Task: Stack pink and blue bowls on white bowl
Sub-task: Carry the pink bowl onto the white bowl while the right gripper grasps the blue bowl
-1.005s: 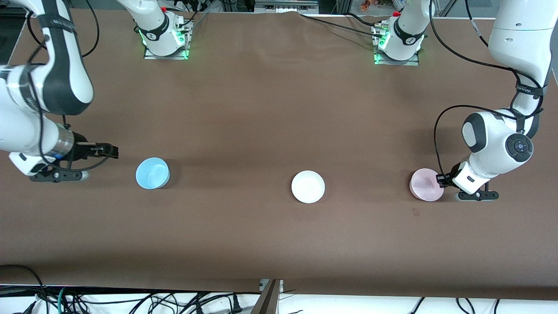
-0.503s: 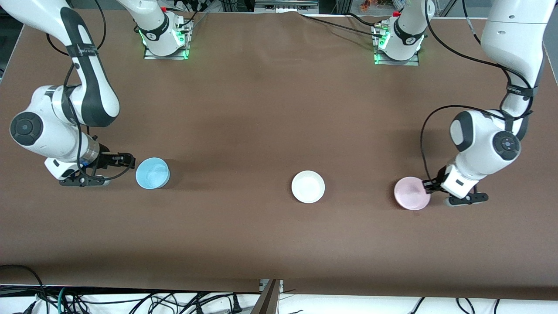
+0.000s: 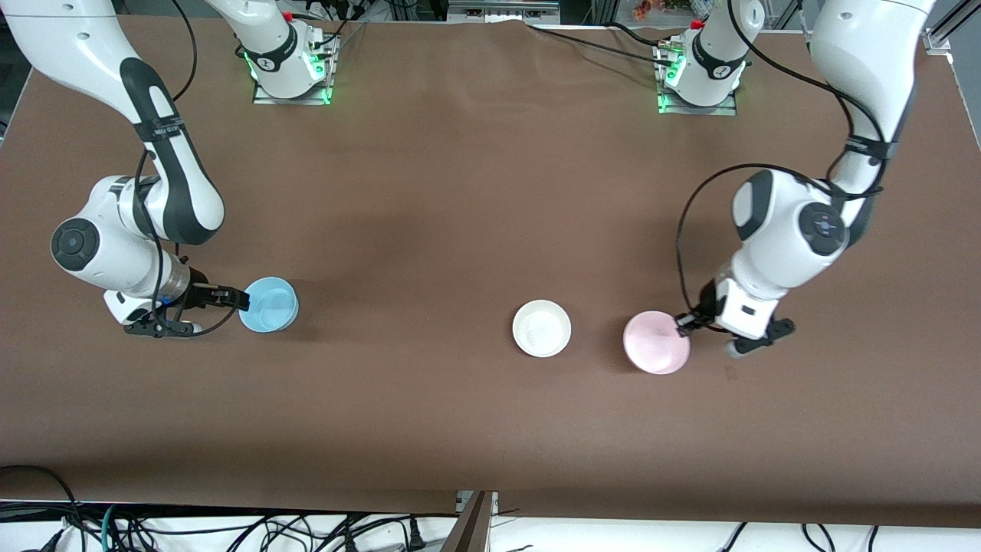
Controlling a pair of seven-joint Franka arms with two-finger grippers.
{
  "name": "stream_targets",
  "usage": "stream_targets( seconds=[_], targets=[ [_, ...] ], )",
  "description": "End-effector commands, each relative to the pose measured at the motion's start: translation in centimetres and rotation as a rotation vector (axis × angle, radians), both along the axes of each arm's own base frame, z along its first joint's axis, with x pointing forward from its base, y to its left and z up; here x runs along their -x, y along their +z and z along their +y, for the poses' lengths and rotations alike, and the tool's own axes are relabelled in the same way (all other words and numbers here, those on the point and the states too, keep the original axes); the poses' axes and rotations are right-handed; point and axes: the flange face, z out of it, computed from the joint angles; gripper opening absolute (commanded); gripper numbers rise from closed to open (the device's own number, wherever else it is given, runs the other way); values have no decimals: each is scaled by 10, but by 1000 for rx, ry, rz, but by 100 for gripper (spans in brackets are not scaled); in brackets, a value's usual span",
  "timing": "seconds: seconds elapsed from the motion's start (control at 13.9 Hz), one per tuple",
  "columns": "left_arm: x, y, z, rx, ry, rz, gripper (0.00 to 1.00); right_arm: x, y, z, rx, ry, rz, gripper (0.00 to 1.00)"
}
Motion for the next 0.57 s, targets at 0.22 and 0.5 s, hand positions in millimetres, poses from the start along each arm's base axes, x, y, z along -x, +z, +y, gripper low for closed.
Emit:
stream_targets(
  seconds=[0.22,0.5],
  targets=[
    [17,17,-105,-31,145,-25,0,7,-15,-2,-22,-12,15,100],
    [28,1,-158,-5,186,4,0,9,-24,-1,-23,-11,29,100]
  ],
)
